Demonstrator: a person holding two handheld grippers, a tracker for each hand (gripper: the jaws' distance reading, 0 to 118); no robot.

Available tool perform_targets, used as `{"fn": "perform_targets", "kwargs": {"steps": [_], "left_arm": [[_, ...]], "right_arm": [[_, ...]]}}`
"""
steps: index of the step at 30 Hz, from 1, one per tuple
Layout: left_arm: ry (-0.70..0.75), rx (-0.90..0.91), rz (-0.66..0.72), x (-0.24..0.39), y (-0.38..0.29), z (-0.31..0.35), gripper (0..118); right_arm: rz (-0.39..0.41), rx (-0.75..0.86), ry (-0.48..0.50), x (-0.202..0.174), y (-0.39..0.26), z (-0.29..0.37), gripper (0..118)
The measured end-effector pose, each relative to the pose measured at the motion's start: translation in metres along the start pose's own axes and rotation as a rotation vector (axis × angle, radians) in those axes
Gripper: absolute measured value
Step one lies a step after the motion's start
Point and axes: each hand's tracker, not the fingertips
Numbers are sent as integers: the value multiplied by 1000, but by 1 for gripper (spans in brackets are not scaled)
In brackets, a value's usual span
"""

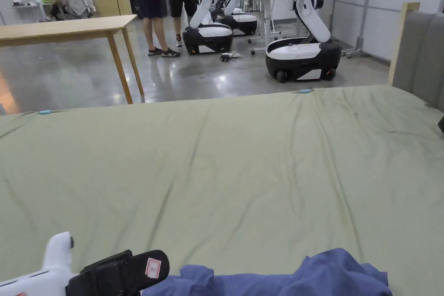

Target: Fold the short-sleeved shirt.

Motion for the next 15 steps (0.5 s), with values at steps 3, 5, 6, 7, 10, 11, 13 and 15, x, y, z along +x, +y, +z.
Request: {"fn": "perform_targets", "kwargs": {"steps": [3,5,6,7,10,11,13,15], "left_arm": [[89,56,-127,4,-23,29,0],[118,71,-103,4,-42,39,0],[116,67,-99,0,-48,44,0],[113,59,-86,-4,-52,47,0],[142,59,-49,-15,-59,45,0],[140,61,-39,-21,-56,43,0],[97,53,-17,-30,-48,30,0],[69,38,8,-43,-43,10,0]], "right_arm": [[1,7,22,-4,2,-2,0],[6,6,34,-7,3,-4,0],[11,4,37,-8,3,-6,0],[15,3,39,-10,4,-6,0],[26,2,51,-14,6,-8,0],[30,5,54,-16,7,-8,0],[33,8,57,-18,8,-7,0],[35,12,58,-19,8,-5,0]]}}
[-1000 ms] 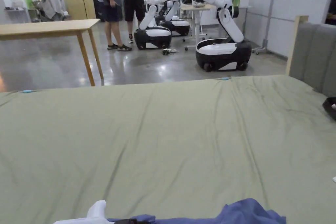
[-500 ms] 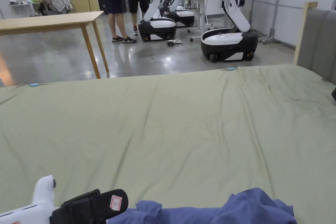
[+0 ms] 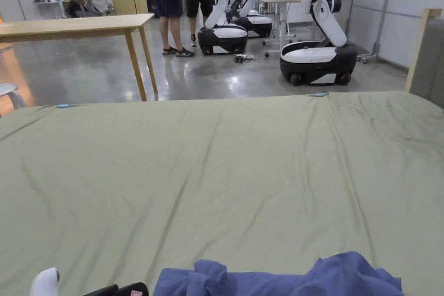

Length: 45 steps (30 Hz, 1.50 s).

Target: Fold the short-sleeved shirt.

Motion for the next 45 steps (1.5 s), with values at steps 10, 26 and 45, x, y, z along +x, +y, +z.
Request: {"fn": "perform_targets", "kwargs": {"steps": [10,26,45], "left_arm": [[53,-243,59,-39,2,-134,0],[83,-446,69,-14,-20,-177,0],[164,-35,-235,48,-34,96,0]], "right_arm": [[-10,-19,-62,8,-7,13,0],[-19,-38,-80,14,-10,11,0],[59,-20,41,-15,6,-19,0]]}}
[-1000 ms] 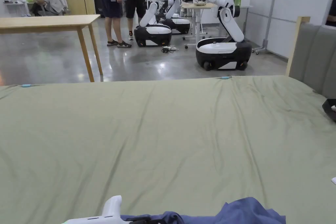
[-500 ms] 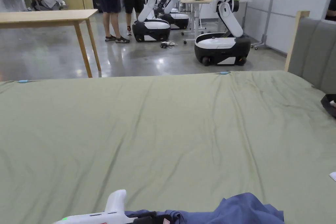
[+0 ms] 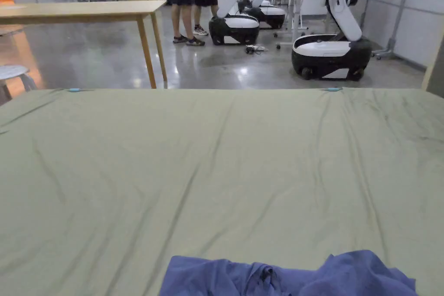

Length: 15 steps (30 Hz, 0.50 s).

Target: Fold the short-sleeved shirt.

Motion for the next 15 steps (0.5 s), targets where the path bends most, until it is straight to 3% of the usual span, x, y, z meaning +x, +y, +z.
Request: {"fn": "perform_targets", "kwargs": {"steps": [2,5,6,9,10,12,15], "left_arm": [[-1,8,64,-10,8,-9,0],[-133,-29,198,-32,20,-38,1],[-169,-48,230,-41,24,-50,11],[-124,-108,288,-66,34,-90,82],[-96,-142,302,-73,38,-103,100],[-191,-86,359,-86,44,-132,100],[-222,-137,432,-107,41,-164,100]], "right_arm": [[6,-4,15,-5,2,-2,0],[17,-6,29,-10,3,-2,0],[21,-8,28,-11,3,-1,0],[20,-12,19,-12,4,1,0],[18,-13,15,-11,4,1,0],[16,-15,4,-11,3,3,0],[6,-17,-1,-9,3,4,0]]}}
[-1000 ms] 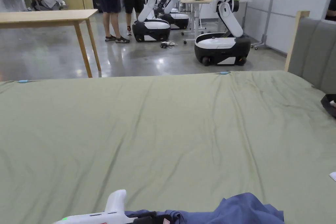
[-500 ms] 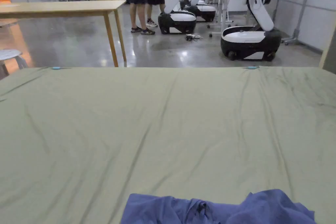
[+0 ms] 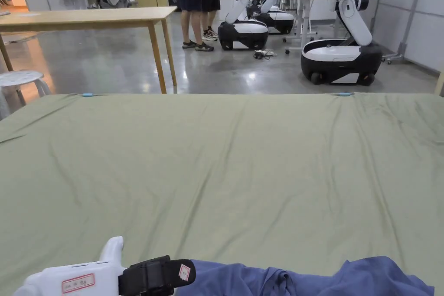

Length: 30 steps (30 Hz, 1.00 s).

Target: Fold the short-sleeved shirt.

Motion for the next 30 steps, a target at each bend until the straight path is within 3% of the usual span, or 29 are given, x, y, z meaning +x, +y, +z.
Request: {"fn": "perform_targets", "kwargs": {"steps": [3,7,14,19,20,22,30], "left_arm": [[15,-39,92,-22,5,-20,100],[-72,-23,142,-35,10,-29,100],[-113,-52,157,-30,9,-35,93],[-164,-114,123,-24,-2,-42,69],[-153,-118,98,-25,-3,-43,56],[-69,-115,109,-26,-6,-44,13],[-47,-60,79,-25,-1,-24,12]], "right_arm": [[5,-6,-8,1,1,0,0],[13,-12,-10,2,1,1,0],[3,-22,-23,3,-3,3,0],[1,-29,-29,4,-5,1,0],[0,-28,-29,4,-5,1,0],[-5,-28,-24,4,-5,0,0],[-2,-33,-37,5,-5,3,0]]}}
